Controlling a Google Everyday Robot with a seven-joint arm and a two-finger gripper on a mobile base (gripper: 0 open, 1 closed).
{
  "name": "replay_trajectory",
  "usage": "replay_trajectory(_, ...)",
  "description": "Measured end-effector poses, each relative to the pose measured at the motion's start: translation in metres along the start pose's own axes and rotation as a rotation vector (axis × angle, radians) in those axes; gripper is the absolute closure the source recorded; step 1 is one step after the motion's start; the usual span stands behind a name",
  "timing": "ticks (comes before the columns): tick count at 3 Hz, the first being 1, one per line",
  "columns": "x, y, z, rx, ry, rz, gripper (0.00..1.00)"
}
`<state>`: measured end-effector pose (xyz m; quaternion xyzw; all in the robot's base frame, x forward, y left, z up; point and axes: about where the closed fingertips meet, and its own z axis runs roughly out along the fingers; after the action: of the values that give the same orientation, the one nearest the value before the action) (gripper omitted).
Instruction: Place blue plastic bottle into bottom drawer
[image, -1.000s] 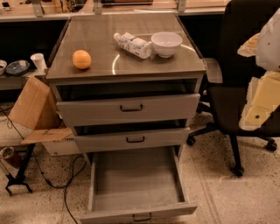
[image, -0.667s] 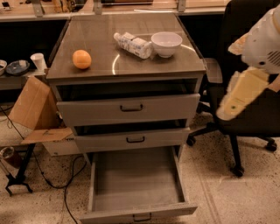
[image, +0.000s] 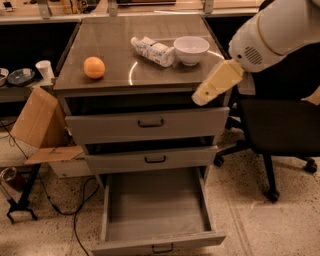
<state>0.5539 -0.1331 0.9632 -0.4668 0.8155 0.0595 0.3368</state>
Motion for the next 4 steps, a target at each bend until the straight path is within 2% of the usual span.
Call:
replay_trajectory(1,-0.009,-0.007,-0.001,0.030,-0.032,0.040,0.00)
replay_trajectory(2,-0.009,-0.007,-0.001,0.030,-0.032,0.040,0.00)
replay_trajectory(3,-0.027,-0.008,0.013,0.029,-0.074,0.032,0.00)
replay_trajectory(4,-0.059,-0.020,0.043,0.013,-0.106,0.001,0.00)
